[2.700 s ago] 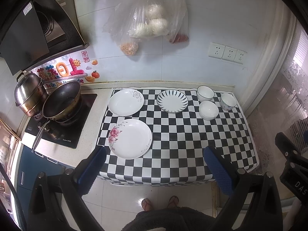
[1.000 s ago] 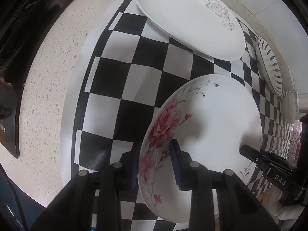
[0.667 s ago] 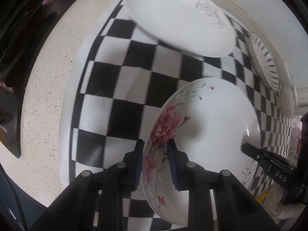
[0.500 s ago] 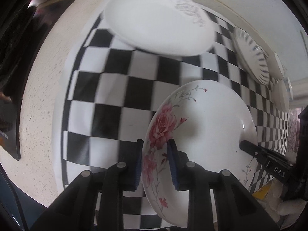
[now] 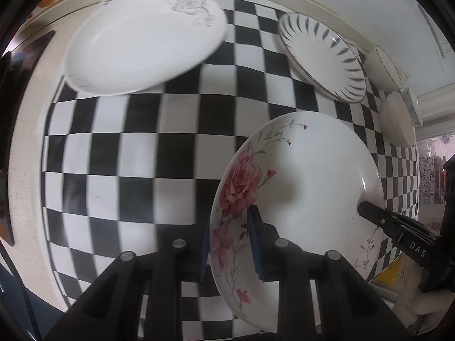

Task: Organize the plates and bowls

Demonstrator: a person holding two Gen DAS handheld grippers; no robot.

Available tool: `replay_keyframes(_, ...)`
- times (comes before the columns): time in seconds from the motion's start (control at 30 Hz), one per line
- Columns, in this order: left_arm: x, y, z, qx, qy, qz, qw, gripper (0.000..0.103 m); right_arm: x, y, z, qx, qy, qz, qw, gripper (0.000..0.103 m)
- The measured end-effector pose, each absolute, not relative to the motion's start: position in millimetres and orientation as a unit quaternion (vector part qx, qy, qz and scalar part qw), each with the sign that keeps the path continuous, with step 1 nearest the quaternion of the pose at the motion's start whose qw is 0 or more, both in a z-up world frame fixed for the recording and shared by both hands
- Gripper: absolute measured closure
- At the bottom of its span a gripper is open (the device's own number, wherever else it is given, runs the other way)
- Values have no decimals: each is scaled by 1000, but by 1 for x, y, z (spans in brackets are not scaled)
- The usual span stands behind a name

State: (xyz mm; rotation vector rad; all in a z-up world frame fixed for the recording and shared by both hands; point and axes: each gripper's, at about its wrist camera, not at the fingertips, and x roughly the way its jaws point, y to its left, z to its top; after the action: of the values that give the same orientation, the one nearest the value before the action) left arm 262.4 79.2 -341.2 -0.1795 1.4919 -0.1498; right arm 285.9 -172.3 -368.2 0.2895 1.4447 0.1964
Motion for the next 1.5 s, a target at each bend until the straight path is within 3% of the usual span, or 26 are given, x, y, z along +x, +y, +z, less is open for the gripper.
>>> replay_keyframes(1.1, 224, 20, -371, -71, 722, 9, 689, 76, 272, -209, -388, 91, 704, 147, 689, 82)
replay_keyframes(1.27, 213, 30, -344, -85, 707, 23, 701, 76, 276, -218, -367, 54, 694, 110, 709, 69)
replay_keyframes(1.5, 220, 72, -292, -116, 663, 40, 738, 74, 309, -201, -310, 69, 658, 153, 734, 32)
